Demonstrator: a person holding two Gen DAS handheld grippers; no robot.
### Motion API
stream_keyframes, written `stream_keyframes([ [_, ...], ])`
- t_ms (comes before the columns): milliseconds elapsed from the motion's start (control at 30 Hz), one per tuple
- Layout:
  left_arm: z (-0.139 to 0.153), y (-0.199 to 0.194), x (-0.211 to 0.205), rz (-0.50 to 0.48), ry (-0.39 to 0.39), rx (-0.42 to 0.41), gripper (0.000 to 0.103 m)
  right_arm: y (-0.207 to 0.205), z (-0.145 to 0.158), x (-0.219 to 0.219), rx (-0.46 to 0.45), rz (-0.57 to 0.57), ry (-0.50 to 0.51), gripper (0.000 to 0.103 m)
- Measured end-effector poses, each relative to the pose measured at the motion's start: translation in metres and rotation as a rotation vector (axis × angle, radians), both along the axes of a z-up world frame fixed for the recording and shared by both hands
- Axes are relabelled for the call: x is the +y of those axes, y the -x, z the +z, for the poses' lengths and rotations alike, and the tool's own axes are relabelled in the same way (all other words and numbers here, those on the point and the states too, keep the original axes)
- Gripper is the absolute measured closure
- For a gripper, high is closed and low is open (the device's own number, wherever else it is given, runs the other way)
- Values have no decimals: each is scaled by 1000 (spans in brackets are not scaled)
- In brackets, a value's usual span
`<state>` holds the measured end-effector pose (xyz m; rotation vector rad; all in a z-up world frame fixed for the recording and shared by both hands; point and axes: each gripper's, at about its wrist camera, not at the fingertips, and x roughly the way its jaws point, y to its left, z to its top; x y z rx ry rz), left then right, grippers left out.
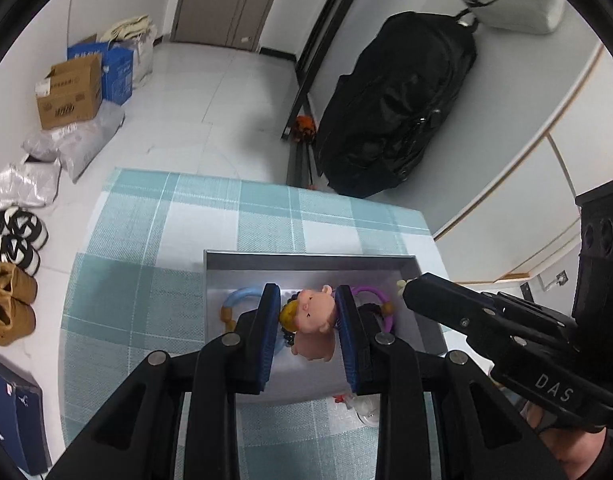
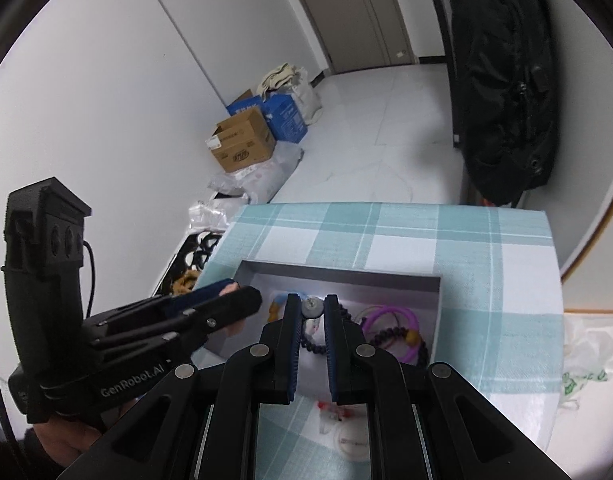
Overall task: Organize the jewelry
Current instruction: 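Carry the pig doll and white charm into the grey box with both tools, then open both tools to release the pig doll and charm in the box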
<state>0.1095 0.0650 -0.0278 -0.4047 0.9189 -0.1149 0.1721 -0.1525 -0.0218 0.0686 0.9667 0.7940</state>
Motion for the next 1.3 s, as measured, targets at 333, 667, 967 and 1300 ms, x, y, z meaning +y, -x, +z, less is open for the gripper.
stream_keyframes([
  [333,-11,-9,-2,-3,10,52,80,-19,-14,0,79,-10,-48,93],
  [667,-19,-11,-6,-3,-20,90,80,-20,-21,-4,126,10,-78,92],
  [967,-24,-11,1,55,-37,114,77,-21,-24,-6,100,-11,-61,90],
  [1300,-8,-5,-4,25,-43,46,49,-11,-3,-32,6,-60,-100,49],
])
